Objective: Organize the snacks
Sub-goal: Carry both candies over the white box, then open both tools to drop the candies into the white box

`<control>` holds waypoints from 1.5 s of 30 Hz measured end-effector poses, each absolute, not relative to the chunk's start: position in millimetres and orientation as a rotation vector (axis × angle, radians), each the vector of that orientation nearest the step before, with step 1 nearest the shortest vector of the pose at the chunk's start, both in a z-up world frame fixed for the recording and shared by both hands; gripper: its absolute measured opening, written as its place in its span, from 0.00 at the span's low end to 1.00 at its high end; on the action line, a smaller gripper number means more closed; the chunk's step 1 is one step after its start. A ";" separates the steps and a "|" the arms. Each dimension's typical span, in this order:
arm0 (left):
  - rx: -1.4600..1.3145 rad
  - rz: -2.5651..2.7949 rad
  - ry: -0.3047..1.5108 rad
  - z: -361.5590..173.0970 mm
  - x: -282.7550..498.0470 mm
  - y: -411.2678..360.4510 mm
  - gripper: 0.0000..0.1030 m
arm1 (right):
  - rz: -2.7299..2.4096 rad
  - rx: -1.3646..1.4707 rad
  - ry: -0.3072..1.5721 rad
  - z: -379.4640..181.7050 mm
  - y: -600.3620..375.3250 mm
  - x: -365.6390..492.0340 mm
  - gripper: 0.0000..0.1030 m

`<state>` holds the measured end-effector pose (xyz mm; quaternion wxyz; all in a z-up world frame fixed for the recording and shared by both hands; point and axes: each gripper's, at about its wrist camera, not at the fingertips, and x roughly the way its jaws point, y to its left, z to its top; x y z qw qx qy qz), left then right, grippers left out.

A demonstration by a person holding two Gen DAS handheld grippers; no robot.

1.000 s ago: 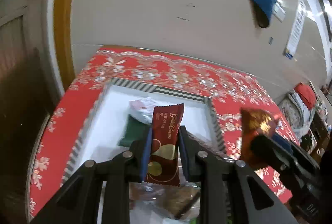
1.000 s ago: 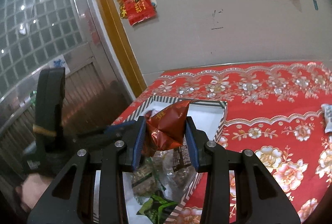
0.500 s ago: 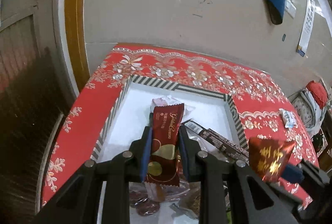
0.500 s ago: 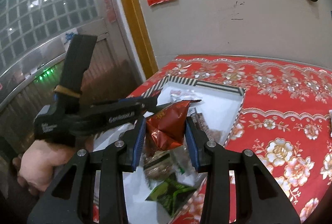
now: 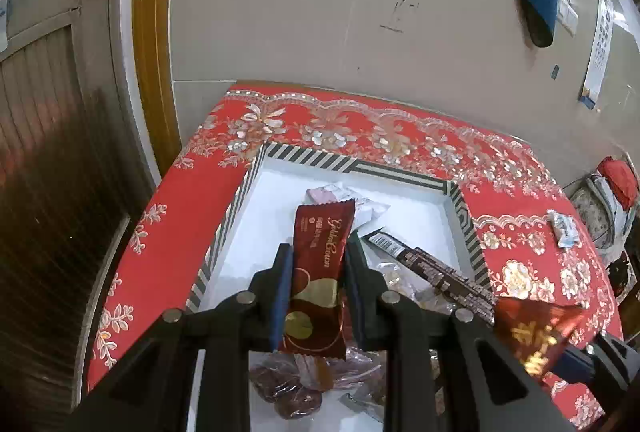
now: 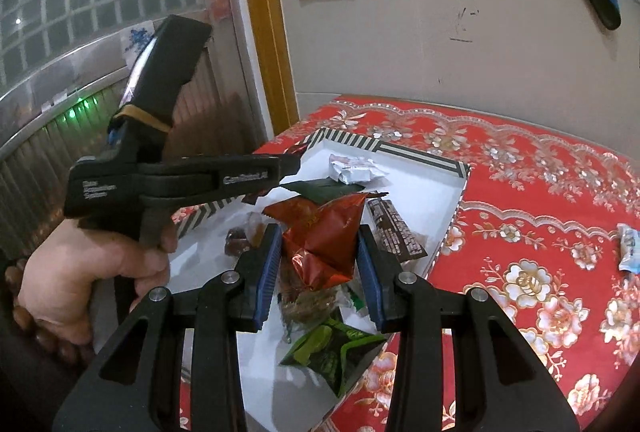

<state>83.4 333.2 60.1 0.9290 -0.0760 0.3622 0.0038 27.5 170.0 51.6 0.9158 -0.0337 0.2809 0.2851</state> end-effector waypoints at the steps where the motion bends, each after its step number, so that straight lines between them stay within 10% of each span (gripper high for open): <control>1: -0.151 0.009 0.747 58.5 84.2 332.4 0.27 | 0.589 -0.069 0.576 52.3 169.5 25.5 0.36; 45: -0.098 0.006 0.755 52.3 89.1 320.3 0.27 | 0.510 -0.008 0.612 50.7 158.5 80.9 0.36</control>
